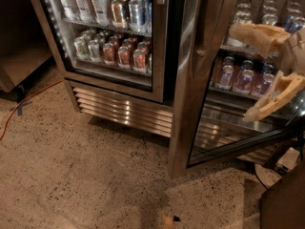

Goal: Open right fridge door

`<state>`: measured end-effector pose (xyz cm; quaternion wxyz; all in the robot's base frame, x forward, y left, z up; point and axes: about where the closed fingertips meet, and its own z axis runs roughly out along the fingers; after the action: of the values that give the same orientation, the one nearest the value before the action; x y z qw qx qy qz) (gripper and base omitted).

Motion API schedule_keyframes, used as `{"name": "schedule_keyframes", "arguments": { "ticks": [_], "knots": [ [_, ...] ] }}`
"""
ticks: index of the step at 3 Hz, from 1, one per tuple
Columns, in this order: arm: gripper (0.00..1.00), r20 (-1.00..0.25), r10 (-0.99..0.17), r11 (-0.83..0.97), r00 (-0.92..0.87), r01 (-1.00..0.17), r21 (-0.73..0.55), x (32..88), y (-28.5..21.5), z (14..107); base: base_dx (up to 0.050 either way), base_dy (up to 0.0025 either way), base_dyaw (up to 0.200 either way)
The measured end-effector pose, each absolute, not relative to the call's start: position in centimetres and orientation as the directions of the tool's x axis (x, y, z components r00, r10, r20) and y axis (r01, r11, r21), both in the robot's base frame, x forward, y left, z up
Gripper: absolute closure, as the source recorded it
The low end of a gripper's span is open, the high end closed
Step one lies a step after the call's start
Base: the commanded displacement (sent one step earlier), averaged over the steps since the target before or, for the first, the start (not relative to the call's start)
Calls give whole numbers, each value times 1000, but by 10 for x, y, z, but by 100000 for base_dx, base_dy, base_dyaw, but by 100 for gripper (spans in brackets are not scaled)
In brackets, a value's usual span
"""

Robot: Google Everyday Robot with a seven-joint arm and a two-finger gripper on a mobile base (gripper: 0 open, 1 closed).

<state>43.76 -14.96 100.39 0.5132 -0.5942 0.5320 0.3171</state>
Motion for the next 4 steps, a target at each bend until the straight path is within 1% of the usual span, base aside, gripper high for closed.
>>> {"name": "schedule_keyframes", "arguments": {
  "ticks": [1,3,4],
  "knots": [
    [0,-923,-307,92,234,-958,-273,438,-149,1004,-4,6,-19273],
    [0,-912,-327,93,248,-952,-292,437,-146,1019,0,0,0],
    [0,-916,-337,114,220,-956,-271,446,-147,1019,0,0,0]
  ]
}}
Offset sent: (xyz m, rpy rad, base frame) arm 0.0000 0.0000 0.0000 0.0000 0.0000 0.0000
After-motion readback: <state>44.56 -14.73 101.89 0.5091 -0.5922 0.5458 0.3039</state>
